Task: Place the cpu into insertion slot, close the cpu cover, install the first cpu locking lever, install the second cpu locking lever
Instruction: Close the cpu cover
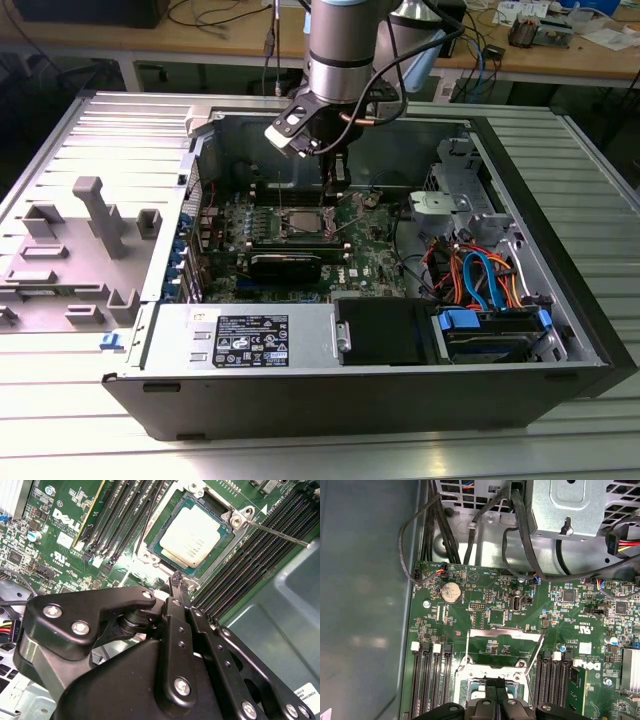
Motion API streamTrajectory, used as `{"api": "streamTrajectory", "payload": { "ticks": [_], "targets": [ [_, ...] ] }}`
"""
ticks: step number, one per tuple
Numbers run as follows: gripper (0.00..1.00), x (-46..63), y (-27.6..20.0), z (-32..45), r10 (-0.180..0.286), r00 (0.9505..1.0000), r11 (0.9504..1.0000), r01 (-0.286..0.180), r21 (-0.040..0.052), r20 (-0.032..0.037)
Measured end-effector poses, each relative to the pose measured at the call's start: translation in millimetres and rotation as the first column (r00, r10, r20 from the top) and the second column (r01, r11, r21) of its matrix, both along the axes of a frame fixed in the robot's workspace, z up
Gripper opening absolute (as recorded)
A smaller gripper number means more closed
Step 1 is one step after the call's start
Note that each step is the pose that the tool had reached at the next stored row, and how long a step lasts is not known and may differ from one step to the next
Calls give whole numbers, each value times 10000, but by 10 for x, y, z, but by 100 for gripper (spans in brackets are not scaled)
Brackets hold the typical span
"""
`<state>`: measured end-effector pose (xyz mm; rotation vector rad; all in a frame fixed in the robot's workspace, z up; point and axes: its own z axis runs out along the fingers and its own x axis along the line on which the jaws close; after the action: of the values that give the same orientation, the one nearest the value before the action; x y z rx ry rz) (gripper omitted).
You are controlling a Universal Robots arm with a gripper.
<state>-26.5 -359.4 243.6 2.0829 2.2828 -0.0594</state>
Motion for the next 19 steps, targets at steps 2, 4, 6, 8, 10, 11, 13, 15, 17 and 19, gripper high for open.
{"api": "streamTrajectory", "payload": {
  "ticks": [2,4,6,8,10,11,13,15,17,19],
  "targets": [
    [11,0,0,0,1,10000,10000,-1,0,0],
    [11,0,0,0,0,10000,10000,0,-1,0],
    [11,0,0,1,0,10000,10000,0,0,0],
    [11,0,0,13,0,10000,10000,0,-2,-1],
    [11,0,0,48,0,10000,10000,0,-1,0],
    [11,0,0,71,0,10000,10000,0,-1,0],
    [11,77,0,85,-1,10000,10000,1,0,-1],
    [11,173,0,79,0,10000,10000,0,-1,-5],
    [11,237,-1,78,0,10000,10000,0,-3,-9],
    [11,290,0,78,0,10000,10000,0,-1,-18]
  ]
}}
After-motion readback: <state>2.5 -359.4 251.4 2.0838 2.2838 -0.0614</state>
